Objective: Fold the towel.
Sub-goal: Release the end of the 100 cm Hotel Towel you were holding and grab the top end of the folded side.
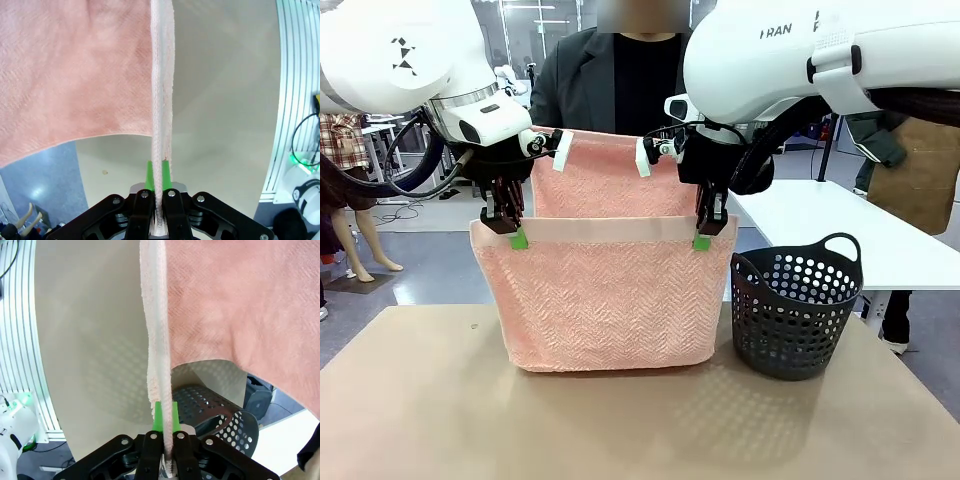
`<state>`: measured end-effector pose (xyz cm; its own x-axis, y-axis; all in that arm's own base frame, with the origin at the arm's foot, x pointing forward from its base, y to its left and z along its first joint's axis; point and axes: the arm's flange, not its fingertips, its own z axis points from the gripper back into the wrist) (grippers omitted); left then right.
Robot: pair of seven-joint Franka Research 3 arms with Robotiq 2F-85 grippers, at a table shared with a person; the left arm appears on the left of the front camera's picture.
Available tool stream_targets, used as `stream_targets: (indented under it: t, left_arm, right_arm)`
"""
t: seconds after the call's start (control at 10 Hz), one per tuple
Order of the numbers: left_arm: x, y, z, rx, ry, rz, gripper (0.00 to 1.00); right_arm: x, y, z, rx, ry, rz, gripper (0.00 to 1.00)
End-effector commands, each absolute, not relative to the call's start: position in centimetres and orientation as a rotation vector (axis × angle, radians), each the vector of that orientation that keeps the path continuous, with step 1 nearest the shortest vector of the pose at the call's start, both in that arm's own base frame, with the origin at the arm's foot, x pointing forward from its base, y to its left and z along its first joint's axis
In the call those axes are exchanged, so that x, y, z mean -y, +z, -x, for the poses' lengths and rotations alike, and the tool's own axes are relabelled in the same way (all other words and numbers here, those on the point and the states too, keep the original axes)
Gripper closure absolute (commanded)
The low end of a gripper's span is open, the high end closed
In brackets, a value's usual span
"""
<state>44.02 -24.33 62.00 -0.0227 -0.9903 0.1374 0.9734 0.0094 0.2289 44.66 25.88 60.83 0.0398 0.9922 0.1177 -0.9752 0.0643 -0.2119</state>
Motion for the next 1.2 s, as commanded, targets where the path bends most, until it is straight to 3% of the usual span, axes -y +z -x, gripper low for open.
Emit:
stream_targets:
  t: [0.0, 1.0, 1.1]
  left_arm:
    - [24.3, 61.98, -44.04, 0.291, -1.566, -0.072, 1.0]
    - [24.33, 62.0, -44.02, 0.292, -1.567, -0.072, 0.97]
    - [24.33, 62.14, -44.03, 0.296, -1.552, -0.066, 0.6]
  right_arm:
    - [-25.8, 60.88, -44.76, 0.259, 1.511, 0.095, 1.0]
    - [-25.89, 60.83, -44.66, 0.257, 1.51, 0.081, 0.97]
    - [-25.85, 60.86, -44.66, 0.275, 1.511, 0.077, 0.78]
